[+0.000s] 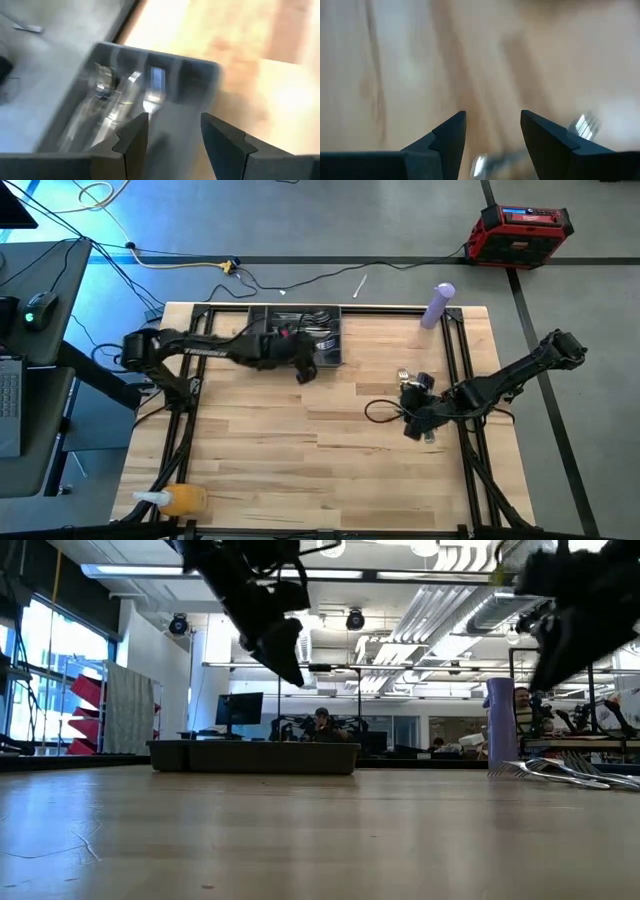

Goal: Sort silverware
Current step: Put the silver fork into the organizing bin

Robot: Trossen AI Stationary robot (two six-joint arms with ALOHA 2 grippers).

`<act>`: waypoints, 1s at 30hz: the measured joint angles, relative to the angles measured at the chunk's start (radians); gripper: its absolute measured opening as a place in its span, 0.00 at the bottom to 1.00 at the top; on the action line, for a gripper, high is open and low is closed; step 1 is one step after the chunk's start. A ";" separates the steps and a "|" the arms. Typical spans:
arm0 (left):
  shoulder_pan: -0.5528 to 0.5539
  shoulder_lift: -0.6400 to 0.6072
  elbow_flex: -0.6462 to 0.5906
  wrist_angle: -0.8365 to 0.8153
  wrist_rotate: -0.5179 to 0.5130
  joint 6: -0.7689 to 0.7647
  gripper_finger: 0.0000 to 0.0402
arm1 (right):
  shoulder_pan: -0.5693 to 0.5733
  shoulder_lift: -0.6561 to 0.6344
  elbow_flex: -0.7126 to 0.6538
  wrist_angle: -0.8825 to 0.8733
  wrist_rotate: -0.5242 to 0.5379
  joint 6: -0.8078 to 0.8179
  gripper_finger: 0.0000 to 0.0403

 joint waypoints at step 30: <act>-0.306 0.002 -0.271 0.377 -0.014 -0.263 0.39 | -0.450 0.430 0.001 0.012 -0.147 0.230 0.34</act>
